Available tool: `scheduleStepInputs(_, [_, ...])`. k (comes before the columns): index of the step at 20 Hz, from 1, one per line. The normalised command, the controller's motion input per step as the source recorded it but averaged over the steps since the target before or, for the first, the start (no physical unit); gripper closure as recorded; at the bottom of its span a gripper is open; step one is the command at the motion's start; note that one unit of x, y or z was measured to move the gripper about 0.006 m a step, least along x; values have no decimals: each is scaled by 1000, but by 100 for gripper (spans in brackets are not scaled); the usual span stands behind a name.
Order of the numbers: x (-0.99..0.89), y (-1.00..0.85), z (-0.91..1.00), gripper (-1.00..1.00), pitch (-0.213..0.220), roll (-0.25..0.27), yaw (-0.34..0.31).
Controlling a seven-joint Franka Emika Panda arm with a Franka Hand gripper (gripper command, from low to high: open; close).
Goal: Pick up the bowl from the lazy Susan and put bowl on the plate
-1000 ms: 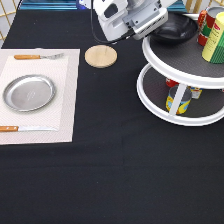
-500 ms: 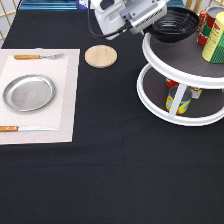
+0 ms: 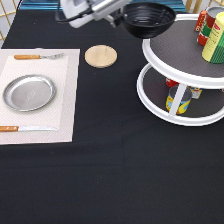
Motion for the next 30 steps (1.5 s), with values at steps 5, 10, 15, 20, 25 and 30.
scheduleStepInputs(5, [159,-980,0,100,-118,-28,-3])
scheduleStepInputs(10, [119,-904,5,100,-82,-13,-43])
scheduleStepInputs(15, [11,-654,103,100,-30,0,-144])
scheduleStepInputs(20, [-108,-307,43,100,-2,0,-272])
scheduleStepInputs(25, [-271,-213,-95,100,0,-8,-311])
scheduleStepInputs(30, [-266,-278,-235,100,0,-26,-284])
